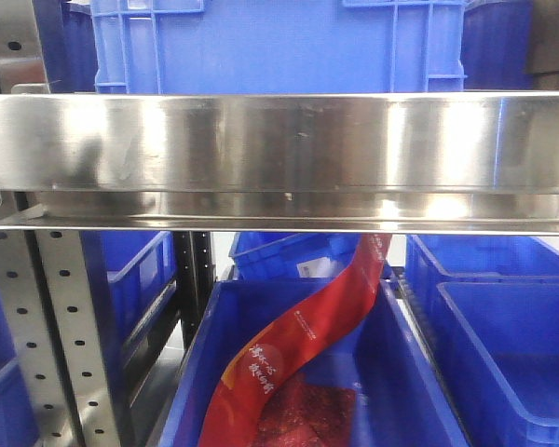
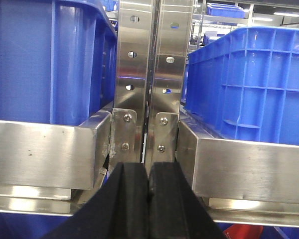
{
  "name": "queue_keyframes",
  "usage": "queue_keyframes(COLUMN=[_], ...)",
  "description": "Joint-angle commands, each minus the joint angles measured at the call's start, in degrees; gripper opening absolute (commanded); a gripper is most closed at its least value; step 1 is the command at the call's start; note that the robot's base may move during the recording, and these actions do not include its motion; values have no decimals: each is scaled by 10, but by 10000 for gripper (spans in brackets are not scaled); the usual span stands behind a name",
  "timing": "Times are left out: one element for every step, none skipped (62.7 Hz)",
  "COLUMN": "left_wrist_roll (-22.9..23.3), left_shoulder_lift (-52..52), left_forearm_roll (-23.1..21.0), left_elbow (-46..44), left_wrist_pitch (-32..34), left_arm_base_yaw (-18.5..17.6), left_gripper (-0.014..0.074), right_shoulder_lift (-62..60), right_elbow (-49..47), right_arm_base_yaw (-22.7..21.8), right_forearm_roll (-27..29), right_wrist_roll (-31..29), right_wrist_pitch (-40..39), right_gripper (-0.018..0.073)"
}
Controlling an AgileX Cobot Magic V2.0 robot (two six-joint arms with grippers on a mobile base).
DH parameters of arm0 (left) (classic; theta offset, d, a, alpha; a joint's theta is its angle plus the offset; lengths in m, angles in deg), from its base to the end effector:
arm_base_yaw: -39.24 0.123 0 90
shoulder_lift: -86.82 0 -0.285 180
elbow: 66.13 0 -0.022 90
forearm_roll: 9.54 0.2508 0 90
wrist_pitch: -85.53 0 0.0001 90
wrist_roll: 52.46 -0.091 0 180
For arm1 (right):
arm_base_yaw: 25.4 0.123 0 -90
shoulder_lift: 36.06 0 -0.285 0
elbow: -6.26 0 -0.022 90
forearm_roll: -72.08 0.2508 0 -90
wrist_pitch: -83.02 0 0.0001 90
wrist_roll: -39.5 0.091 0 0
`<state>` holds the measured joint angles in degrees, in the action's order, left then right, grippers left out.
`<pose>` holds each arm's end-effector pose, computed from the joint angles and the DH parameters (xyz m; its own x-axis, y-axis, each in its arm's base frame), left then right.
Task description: Grab PVC pipe and place in blue bin
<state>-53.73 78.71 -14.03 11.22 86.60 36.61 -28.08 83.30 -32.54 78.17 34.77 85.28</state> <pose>0.0566 -0.0025 0.2138 0.0949 -0.0606 -0.9936 0.0498 0.9972 -0.0560 0.0562 -0.0066 0.2105 0.0501 0.0176 -0.9986 0.1190 0.9926 0.0234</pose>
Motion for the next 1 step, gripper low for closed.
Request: queue_keyframes(left_wrist_roll=[0], left_shoulder_lift=[3], left_forearm_roll=[-1], left_elbow=[-1], left_wrist_pitch=[12], left_arm_base_yaw=[1], left_gripper=[-111], right_shoulder_lift=[-2], right_elbow=[2], right_arm_base_yaw=[-3], right_forearm_roll=[2], right_wrist_roll=[-3], right_wrist_pitch=[-13], right_gripper=[-167])
